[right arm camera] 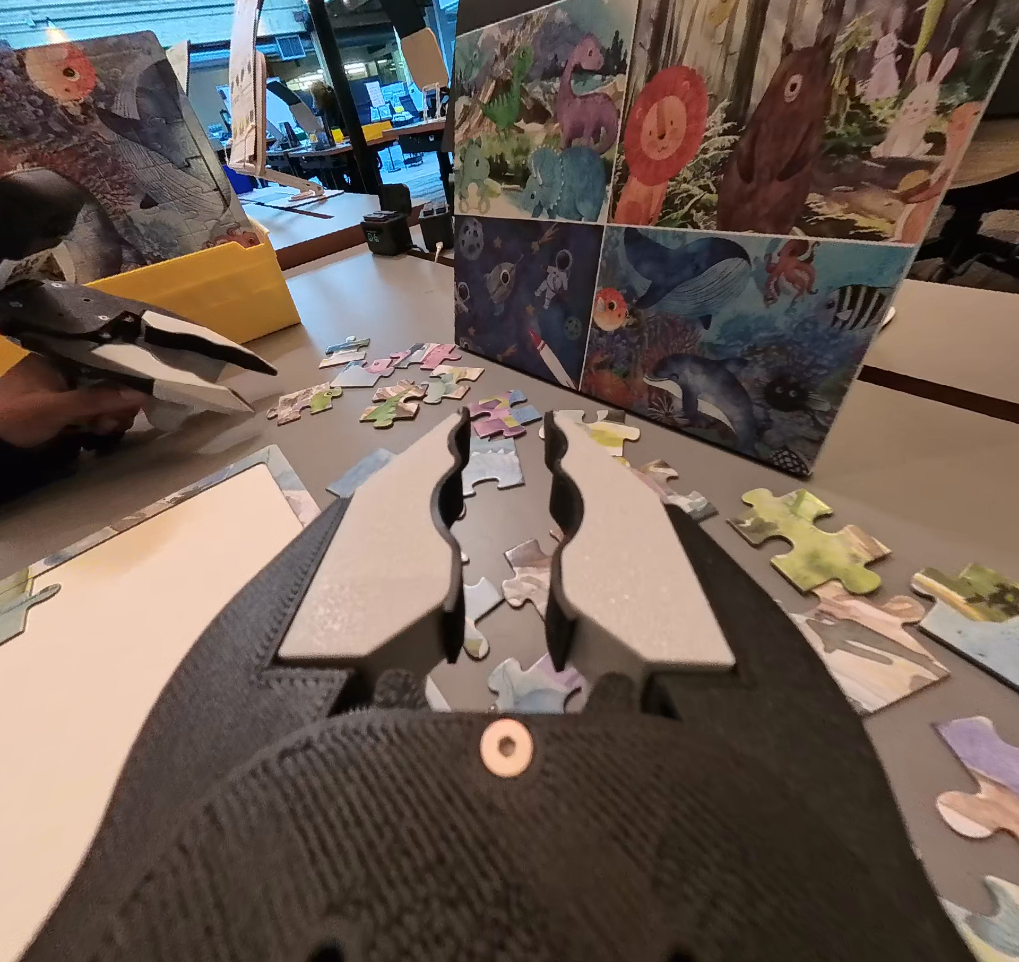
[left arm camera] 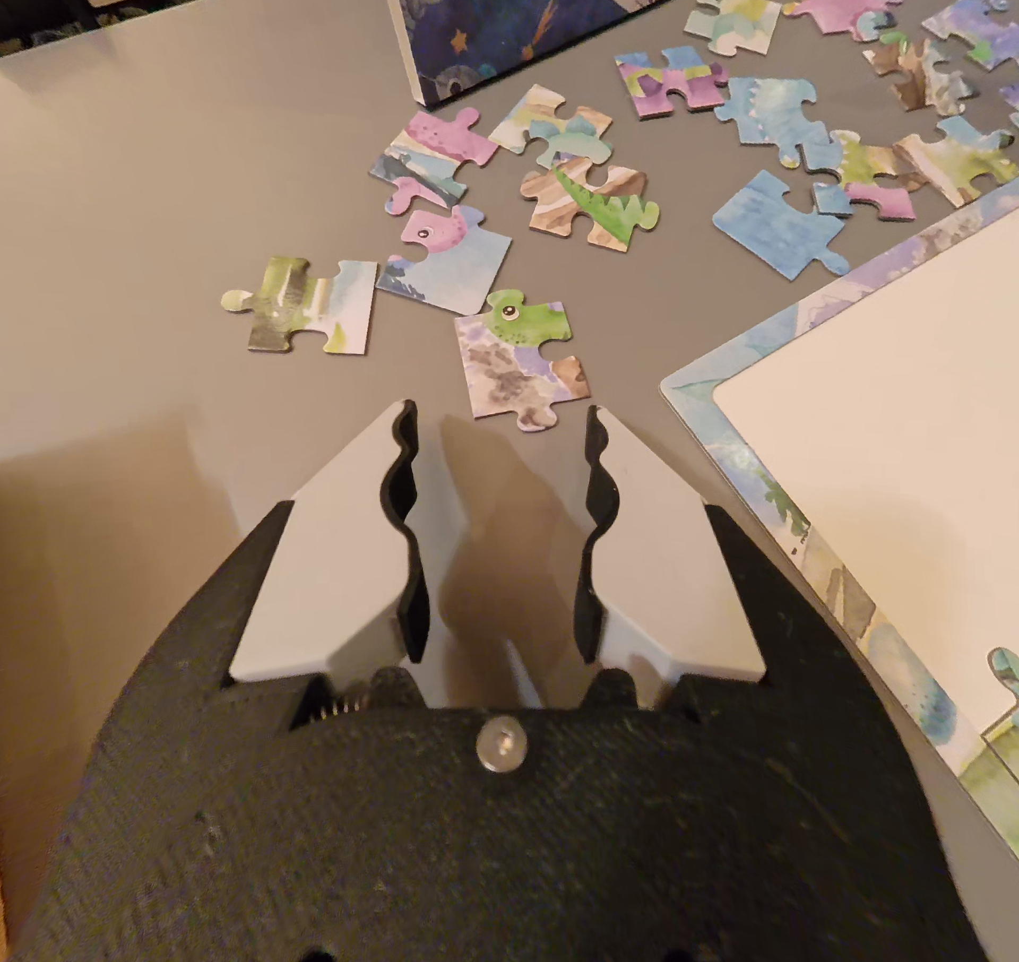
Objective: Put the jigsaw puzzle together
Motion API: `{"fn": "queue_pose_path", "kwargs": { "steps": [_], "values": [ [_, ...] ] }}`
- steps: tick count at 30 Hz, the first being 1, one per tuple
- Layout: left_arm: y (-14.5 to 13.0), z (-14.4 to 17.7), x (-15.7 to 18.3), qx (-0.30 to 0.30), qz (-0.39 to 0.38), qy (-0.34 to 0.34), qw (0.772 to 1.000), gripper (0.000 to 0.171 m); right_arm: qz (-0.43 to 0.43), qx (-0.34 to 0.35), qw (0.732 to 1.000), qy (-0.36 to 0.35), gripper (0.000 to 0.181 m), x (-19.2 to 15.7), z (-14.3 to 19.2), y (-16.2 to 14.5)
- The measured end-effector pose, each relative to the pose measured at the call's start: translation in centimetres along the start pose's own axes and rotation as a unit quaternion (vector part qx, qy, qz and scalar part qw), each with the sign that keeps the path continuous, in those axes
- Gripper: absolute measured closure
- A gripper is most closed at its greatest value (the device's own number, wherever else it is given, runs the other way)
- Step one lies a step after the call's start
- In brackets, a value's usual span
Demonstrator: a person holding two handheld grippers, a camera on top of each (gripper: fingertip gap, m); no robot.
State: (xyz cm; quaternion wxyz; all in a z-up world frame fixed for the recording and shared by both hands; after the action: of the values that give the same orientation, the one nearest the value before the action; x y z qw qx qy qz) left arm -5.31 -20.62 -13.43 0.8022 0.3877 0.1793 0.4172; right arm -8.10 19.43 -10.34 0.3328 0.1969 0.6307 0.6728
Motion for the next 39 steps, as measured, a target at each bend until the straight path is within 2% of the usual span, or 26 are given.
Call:
{"fn": "queue_pose_path", "kwargs": {
  "steps": [8, 19, 27, 36, 39],
  "values": [
    [-0.1, -0.4, 0.4, -0.019, -0.017, 0.001, 1.0, 0.112, 0.019, -0.007, 1.0, -0.016, 0.156, 0.2, 0.3, 0.2],
    [0.2, 0.2, 0.0, 0.019, -0.006, -0.003, 1.0, 0.11, 0.035, 0.041, 0.996, -0.064, 0.155, 1.1, 3.4, 2.4],
    [0.3, 0.2, 0.4, 0.021, -0.027, -0.004, 0.999, 0.11, 0.021, 0.061, 0.996, -0.065, 0.156, 1.5, 4.3, 2.9],
    [0.3, 0.1, 0.6, 0.019, -0.034, -0.01, 0.999, 0.112, 0.036, 0.032, 0.997, -0.06, 0.154, 1.0, 3.3, 2.3],
    [0.3, 0.1, 0.6, 0.02, -0.033, -0.011, 0.999, 0.111, 0.052, -0.043, 0.997, -0.045, 0.144, 0.2, 1.7, 1.4]
  ]
}}
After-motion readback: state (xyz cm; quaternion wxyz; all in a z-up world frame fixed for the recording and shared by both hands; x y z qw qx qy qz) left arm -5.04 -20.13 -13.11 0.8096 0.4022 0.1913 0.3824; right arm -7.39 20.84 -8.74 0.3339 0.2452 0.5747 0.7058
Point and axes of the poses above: each gripper's, where its closed fingertips meet, z back along the fingers, y out of its top, x = y × z across the jaws, the point moved 10 cm from there along z, back along the fingers, and after that the axes turned 1 degree about -y, right-handed, at the moved point
